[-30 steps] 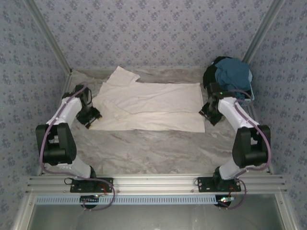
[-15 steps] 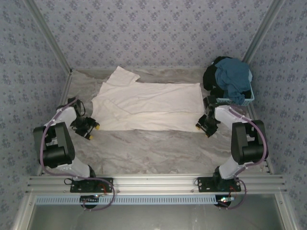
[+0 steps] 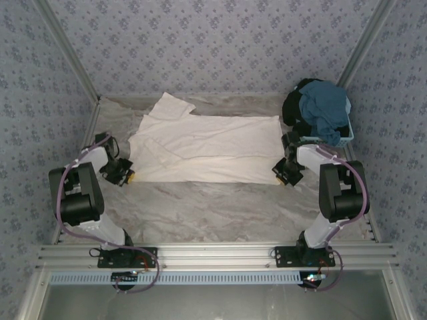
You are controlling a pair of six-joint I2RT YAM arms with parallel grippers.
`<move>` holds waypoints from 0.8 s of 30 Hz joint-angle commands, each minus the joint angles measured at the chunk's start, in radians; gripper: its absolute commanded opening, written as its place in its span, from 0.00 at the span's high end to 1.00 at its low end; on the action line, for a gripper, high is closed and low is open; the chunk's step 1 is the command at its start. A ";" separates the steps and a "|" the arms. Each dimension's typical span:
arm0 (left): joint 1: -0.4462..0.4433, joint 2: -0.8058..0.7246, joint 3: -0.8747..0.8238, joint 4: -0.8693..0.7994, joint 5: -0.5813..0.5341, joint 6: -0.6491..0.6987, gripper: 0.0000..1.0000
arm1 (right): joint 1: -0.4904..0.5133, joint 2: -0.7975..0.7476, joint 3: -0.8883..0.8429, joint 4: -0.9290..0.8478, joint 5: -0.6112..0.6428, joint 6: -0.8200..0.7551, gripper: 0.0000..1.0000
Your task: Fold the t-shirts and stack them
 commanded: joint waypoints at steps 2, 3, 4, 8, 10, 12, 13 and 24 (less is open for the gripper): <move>0.005 0.018 0.028 -0.020 -0.107 0.029 1.00 | -0.001 0.001 0.015 -0.046 0.074 0.005 1.00; 0.006 0.009 0.028 -0.022 -0.126 0.032 1.00 | -0.001 -0.008 0.019 -0.063 0.092 0.007 1.00; 0.006 -0.002 0.027 -0.058 -0.143 0.035 1.00 | 0.000 -0.018 0.020 -0.076 0.102 0.007 1.00; 0.006 -0.090 -0.003 -0.127 -0.221 0.042 1.00 | 0.002 -0.077 0.012 -0.140 0.140 0.009 1.00; 0.005 -0.138 -0.029 -0.159 -0.234 0.039 1.00 | 0.008 -0.102 0.007 -0.176 0.154 0.009 1.00; 0.006 -0.189 -0.070 -0.184 -0.237 0.033 1.00 | 0.022 -0.128 -0.010 -0.207 0.153 0.016 1.00; 0.006 -0.215 -0.090 -0.196 -0.241 0.027 1.00 | 0.030 -0.138 -0.022 -0.217 0.155 0.021 1.00; 0.005 -0.336 -0.238 -0.240 -0.271 -0.004 1.00 | 0.058 -0.194 -0.208 -0.242 0.121 0.099 1.00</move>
